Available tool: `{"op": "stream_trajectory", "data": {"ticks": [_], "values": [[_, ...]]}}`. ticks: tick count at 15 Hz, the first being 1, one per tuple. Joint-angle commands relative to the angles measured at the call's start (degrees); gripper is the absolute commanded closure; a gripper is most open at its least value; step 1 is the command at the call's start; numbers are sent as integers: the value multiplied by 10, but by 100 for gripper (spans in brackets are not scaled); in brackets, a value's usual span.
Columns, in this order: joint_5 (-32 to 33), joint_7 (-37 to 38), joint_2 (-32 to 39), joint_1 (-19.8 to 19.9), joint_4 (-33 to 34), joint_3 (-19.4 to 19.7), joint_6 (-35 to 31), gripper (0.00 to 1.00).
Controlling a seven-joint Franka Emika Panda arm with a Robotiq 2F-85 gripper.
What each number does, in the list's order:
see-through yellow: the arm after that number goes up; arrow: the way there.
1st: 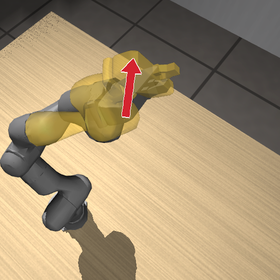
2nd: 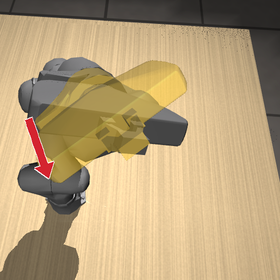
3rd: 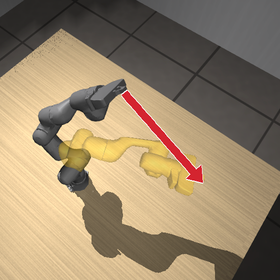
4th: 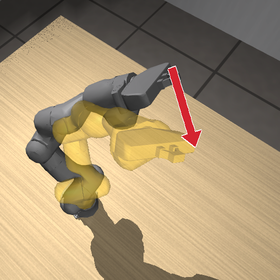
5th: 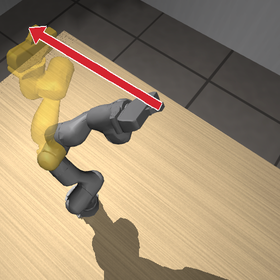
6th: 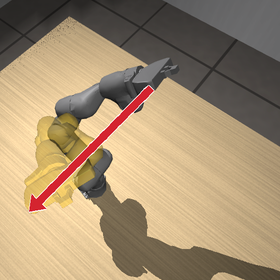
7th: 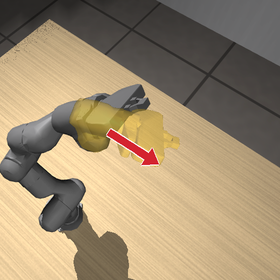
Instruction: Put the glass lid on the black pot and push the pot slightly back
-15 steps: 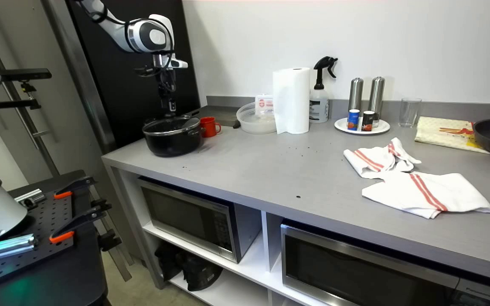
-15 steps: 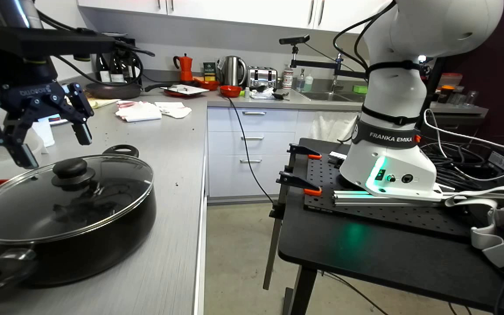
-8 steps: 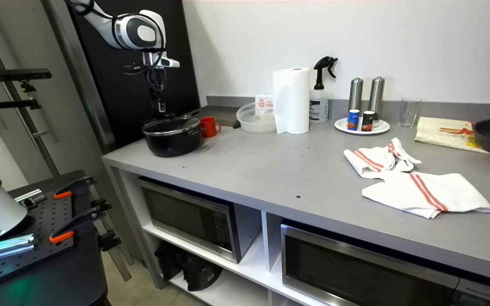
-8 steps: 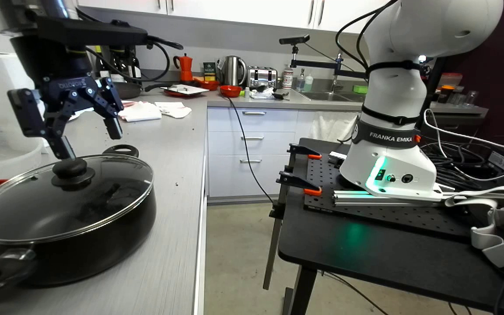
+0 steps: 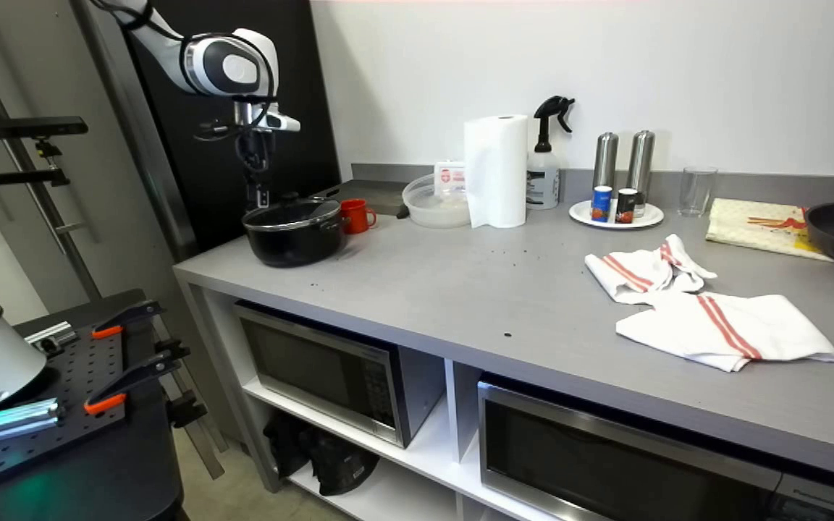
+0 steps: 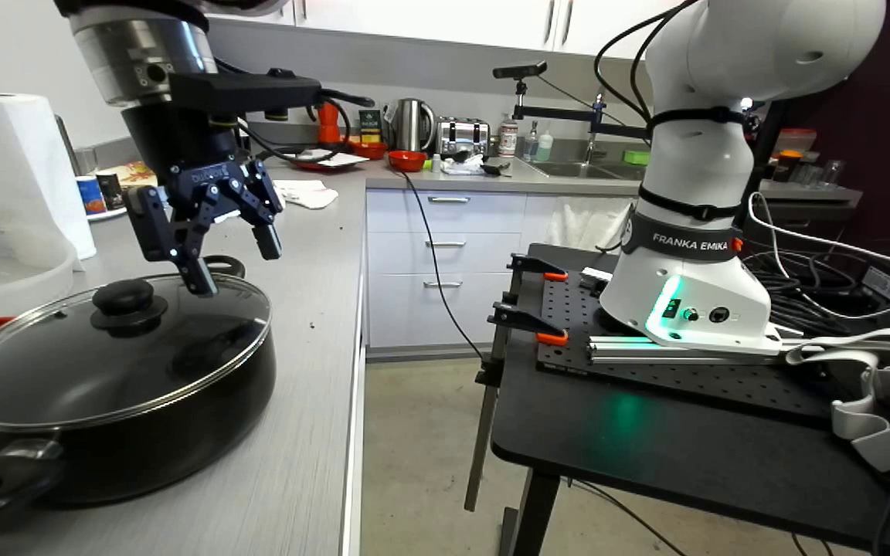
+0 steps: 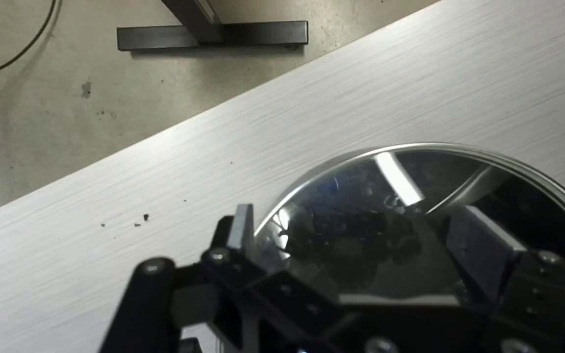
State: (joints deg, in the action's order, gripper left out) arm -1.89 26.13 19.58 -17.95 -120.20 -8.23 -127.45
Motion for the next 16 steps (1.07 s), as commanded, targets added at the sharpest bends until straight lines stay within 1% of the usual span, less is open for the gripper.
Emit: {"op": "stream_trajectory", "data": {"ticks": [1,9,16], "values": [[-29,-28,-25,11,-46,-13,-17,0],[-47,-52,-37,11,-97,-35,-20,0],[-49,-93,-26,13,-108,-44,-16,0]]}}
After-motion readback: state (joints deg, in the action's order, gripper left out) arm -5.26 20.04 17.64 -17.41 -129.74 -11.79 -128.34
